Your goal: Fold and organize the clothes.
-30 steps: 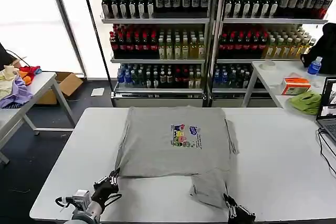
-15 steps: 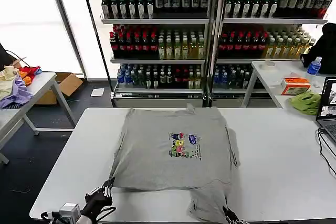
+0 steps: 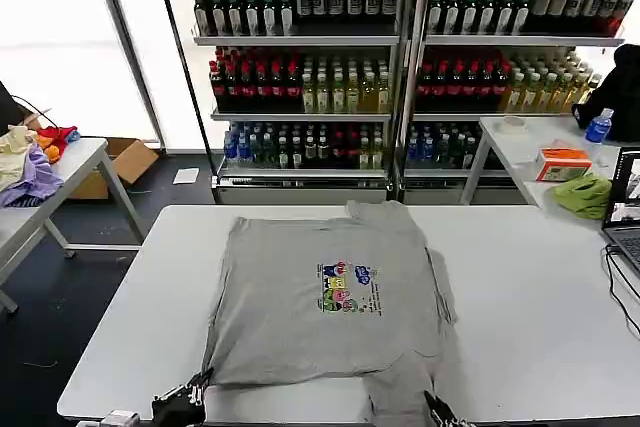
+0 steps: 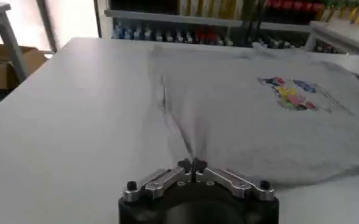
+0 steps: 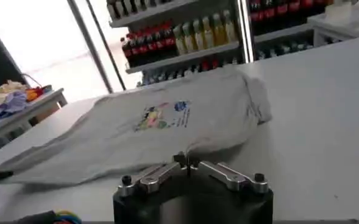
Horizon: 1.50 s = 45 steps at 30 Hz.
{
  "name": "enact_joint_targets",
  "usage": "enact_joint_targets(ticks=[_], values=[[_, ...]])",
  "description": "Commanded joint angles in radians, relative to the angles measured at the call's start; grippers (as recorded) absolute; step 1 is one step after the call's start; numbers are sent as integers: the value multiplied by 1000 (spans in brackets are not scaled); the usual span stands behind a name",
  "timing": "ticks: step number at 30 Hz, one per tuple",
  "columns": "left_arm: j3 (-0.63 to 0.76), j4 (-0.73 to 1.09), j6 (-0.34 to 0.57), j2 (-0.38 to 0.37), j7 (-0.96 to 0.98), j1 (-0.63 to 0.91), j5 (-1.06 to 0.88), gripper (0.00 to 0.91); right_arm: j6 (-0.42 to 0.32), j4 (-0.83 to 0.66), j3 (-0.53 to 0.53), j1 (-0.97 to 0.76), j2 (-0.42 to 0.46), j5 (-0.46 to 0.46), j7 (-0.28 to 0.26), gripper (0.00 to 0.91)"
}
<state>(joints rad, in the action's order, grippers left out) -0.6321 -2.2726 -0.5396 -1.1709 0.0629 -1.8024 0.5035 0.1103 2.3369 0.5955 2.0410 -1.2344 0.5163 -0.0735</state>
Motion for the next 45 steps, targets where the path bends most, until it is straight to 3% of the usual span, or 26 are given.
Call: enact_joint_targets(ticks=[1, 8, 18, 32, 33, 34, 35, 36, 41, 45], values=[[-24, 69, -19, 100, -8, 181, 172, 10, 32, -36, -1, -220, 19, 59, 42, 0], [23, 152, -37, 162, -11, 329, 229, 10, 93, -119, -47, -477, 14, 45, 136, 0], [84, 278, -38, 210, -24, 516, 292, 10, 119, -296, -96, -687, 24, 14, 143, 0], [268, 479, -38, 212, -63, 723, 277, 10, 186, -590, -231, -922, 12, -97, 108, 0], [268, 494, -38, 209, -65, 726, 261, 60, 192, -595, -234, -925, 10, -102, 104, 312], [266, 502, -38, 207, -65, 728, 250, 60, 204, -596, -235, -926, 9, -101, 87, 907], [262, 506, -38, 207, -66, 726, 244, 856, 222, -592, -235, -926, 8, -101, 83, 907], [256, 509, -38, 207, -66, 722, 241, 907, 230, -586, -233, -927, 5, -91, 77, 907], [200, 482, -38, 214, -55, 685, 225, 907, 255, -545, -230, -918, 10, -90, 74, 907], [143, 439, -37, 221, -46, 640, 199, 907, 286, -507, -207, -897, 9, -90, 111, 907]])
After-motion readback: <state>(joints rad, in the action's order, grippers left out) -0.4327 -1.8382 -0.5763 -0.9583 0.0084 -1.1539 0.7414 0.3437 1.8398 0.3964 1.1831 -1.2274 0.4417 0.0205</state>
